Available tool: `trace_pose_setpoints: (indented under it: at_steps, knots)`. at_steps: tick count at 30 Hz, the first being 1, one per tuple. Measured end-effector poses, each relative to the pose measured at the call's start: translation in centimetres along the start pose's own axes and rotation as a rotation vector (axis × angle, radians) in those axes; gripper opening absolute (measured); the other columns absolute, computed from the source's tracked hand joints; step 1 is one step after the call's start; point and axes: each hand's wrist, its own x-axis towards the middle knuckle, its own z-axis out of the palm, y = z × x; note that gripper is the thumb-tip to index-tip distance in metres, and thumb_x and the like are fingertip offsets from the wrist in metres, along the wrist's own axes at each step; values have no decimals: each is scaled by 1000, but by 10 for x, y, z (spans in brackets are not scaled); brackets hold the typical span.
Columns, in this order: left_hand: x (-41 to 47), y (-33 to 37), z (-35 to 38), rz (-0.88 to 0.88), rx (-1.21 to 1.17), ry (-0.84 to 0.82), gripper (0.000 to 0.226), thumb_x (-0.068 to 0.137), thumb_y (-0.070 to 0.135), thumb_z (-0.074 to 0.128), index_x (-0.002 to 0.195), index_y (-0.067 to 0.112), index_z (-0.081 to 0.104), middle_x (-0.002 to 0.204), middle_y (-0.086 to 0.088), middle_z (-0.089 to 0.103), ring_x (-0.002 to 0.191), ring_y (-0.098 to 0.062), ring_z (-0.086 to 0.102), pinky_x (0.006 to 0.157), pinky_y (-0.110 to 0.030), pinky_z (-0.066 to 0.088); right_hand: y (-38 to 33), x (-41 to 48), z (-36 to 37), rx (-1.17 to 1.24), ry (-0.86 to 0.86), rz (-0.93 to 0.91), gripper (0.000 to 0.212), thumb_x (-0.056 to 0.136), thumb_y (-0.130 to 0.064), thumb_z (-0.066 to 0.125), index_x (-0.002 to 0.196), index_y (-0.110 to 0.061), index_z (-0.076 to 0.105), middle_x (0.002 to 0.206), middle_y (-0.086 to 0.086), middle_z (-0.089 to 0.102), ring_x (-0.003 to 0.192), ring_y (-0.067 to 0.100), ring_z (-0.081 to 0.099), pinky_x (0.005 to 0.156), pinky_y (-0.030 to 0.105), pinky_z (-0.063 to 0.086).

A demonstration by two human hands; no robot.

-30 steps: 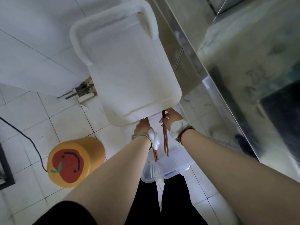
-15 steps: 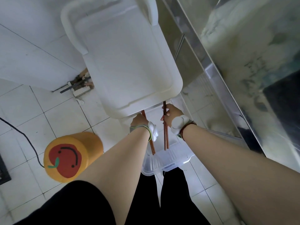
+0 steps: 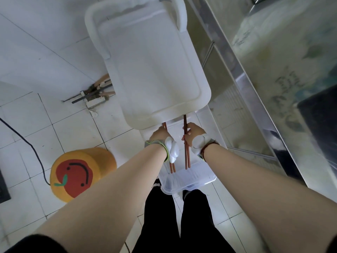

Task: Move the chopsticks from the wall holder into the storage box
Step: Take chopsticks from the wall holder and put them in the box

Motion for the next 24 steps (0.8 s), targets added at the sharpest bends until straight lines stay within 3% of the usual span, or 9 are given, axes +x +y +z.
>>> trace_pose_setpoints:
  at_steps: [2, 4, 8, 10, 12, 15, 18, 21, 24]
  knots:
    - [-10, -8, -6, 14, -138, -71, 20, 84, 3, 50, 101, 12, 56, 110, -16, 63, 107, -32, 64, 91, -33, 53, -2, -1, 4, -26, 14, 8, 18, 91, -7, 42, 102, -18, 50, 71, -5, 60, 67, 15, 58, 54, 21, 41]
    - [-24, -13, -12, 13, -384, -172, 27, 87, -6, 40, 73, 16, 47, 91, -17, 57, 84, -31, 61, 67, -28, 53, -4, 0, 6, -80, 33, 24, 19, 89, -8, 44, 104, -16, 54, 77, -2, 65, 78, 22, 64, 60, 23, 45]
    - [-44, -38, -37, 16, -708, -218, 19, 93, -1, 46, 80, 6, 57, 74, -14, 64, 62, -26, 67, 60, -29, 61, -11, 2, 13, -190, 14, 44, 27, 87, -10, 52, 113, -13, 55, 104, 6, 71, 97, 25, 66, 82, 29, 52]
    - [-47, -58, -47, 29, -749, -160, 15, 92, 8, 53, 78, 6, 58, 66, -12, 59, 46, -20, 64, 45, -24, 55, -14, 4, 20, -209, 6, 53, 30, 88, -15, 55, 118, -10, 54, 114, 13, 68, 105, 30, 64, 91, 35, 52]
    - [-39, -74, -46, 21, -692, -73, 20, 92, 20, 56, 76, 8, 54, 61, -8, 53, 33, -15, 55, 37, -17, 44, -17, 4, 23, -258, 12, 64, 28, 90, -17, 54, 117, -9, 54, 116, 13, 66, 106, 30, 63, 90, 34, 52]
    - [-33, -88, -42, -3, -689, -13, 24, 91, 30, 59, 84, 8, 51, 64, -6, 52, 38, -15, 53, 37, -17, 42, -24, 7, 31, -345, 33, 92, 30, 92, -16, 50, 120, -4, 54, 120, 13, 64, 107, 30, 62, 81, 28, 46]
    - [-32, -90, -40, 6, -728, -31, 27, 89, 32, 62, 95, 7, 53, 75, -5, 55, 54, -17, 57, 40, -20, 50, -26, 5, 34, -417, 42, 114, 34, 93, -16, 51, 123, -1, 54, 127, 15, 59, 116, 31, 58, 91, 30, 46]
    - [-28, -93, -36, 29, -720, -27, 37, 87, 34, 65, 104, 2, 57, 89, -7, 60, 65, -16, 61, 53, -26, 57, -28, 6, 41, -432, 66, 66, 35, 92, -19, 55, 123, -4, 56, 127, 17, 59, 117, 33, 56, 93, 33, 46]
    - [-25, -96, -33, 34, -724, -37, 36, 85, 36, 67, 94, 3, 57, 84, -7, 60, 63, -16, 59, 60, -29, 56, -33, 1, 45, -468, 65, 90, 30, 90, -14, 55, 118, -3, 58, 123, 13, 63, 113, 29, 60, 94, 30, 47]
